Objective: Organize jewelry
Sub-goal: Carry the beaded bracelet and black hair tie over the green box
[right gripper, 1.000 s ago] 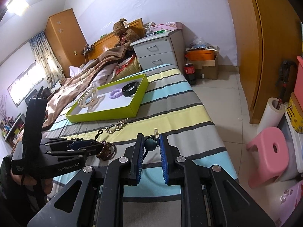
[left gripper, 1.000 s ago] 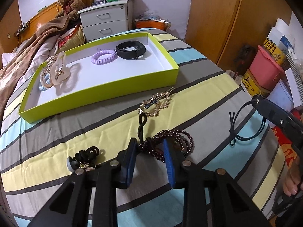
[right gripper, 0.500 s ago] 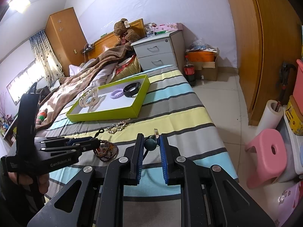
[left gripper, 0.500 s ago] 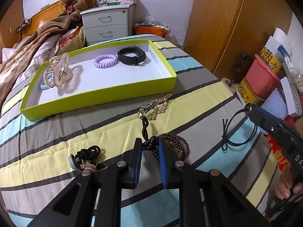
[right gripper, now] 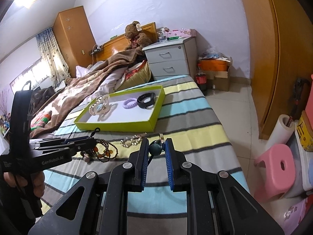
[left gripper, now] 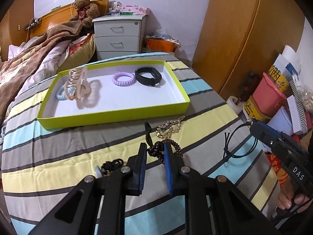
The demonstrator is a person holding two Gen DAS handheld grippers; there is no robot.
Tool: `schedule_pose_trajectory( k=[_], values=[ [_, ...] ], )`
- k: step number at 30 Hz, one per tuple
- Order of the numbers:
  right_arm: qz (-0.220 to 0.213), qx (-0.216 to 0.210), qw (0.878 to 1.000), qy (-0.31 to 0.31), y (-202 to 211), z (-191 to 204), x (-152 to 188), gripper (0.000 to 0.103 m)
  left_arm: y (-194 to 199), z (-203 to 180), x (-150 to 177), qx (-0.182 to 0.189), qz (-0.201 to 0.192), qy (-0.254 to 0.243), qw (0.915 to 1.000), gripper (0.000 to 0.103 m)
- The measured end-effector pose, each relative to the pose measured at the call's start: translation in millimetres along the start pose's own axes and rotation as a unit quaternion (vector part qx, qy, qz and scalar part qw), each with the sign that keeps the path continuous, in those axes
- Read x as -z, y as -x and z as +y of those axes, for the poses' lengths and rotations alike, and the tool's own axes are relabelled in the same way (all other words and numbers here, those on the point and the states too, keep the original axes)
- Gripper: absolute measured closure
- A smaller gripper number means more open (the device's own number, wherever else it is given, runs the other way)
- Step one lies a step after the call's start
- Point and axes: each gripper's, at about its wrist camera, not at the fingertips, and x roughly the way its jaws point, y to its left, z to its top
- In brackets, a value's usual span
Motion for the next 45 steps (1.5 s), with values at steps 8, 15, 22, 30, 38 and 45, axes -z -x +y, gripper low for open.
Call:
schedule_pose_trajectory(
  k=[8, 15, 22, 30, 38, 45],
  values=[
    [-0.010, -0.011, 1.000, 0.017, -10.4, 18.3, -24.4, 0.086, 18.6, 31.4, -12.8, -0.008, -0.023, 0.029, 0.9993, 0.085],
    [-0.011, -0.021, 0.999, 0.021, -30.7, 31.5, -42.3, 0.086, 32.9, 68.4, -29.4, -0.025, -0.049, 0.059, 0.9968, 0.085],
    [-0.003, -0.023, 0.999, 0.034, -57.6, 46.8, -60.3, 0.086, 33.5, 97.4, -37.4, -0.040, -0.058, 0.084, 0.9940, 0.085],
    [0.016, -0.021, 0.999, 0.035, -95.5, 54.9, -75.1, 0.086, 19.9, 132.8, -43.4, -0.057, -0.049, 0.121, 0.9898, 0.085],
    [0.040, -0.022, 0.998, 0.033, -131.4, 59.2, -85.2, 0.086, -0.1, 148.9, -50.1, -0.064, -0.041, 0.134, 0.9881, 0.085],
    [0.066, -0.016, 0.997, 0.039, -161.2, 61.1, -82.8, 0.086, -19.1, 156.5, -53.5, -0.075, -0.031, 0.135, 0.9876, 0.085]
  ],
)
